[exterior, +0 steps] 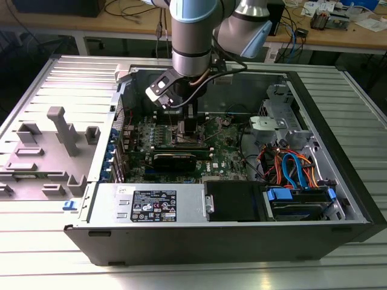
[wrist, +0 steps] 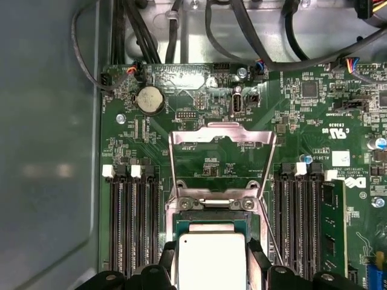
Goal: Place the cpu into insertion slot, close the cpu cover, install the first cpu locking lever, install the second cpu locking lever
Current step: 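Place the cpu into insertion slot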
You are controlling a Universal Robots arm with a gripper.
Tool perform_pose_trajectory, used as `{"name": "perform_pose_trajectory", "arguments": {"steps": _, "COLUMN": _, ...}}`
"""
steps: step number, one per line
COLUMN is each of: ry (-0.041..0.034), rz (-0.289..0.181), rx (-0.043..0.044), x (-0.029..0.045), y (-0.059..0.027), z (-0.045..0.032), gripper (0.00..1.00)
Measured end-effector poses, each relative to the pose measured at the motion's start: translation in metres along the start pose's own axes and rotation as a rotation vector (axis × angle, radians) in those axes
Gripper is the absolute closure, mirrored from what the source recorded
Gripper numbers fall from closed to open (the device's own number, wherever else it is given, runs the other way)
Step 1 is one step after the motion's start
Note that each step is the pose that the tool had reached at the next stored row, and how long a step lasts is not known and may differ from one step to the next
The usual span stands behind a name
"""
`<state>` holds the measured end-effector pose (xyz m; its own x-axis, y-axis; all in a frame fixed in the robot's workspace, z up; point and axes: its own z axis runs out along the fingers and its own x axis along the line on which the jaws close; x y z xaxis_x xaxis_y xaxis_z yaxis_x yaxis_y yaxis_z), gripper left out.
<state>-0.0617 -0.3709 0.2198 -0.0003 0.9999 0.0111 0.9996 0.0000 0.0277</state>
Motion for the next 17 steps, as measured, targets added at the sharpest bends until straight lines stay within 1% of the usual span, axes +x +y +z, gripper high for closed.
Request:
{"name": "perform_pose_trajectory", "arguments": {"steps": 4, "ry": -0.0001, "rz": 0.001, "rx": 0.0, "x": -0.0021, "y": -0.0005, "z": 0.0045, "gripper": 0.45}}
{"name": "perform_pose_trajectory", "arguments": {"steps": 8, "ry": 0.0001, "rz": 0.002, "rx": -0.0001, "x": -0.0054, "y": -0.0006, "z": 0.007, "gripper": 0.45}}
{"name": "perform_pose_trajectory", "arguments": {"steps": 13, "ry": -0.0001, "rz": 0.002, "rx": 0.0, "x": -0.0056, "y": -0.0006, "z": 0.0071, "gripper": 0.45}}
{"name": "perform_pose_trajectory", "arguments": {"steps": 17, "ry": -0.0002, "rz": 0.002, "rx": 0.0002, "x": -0.0057, "y": -0.0007, "z": 0.0099, "gripper": 0.45}}
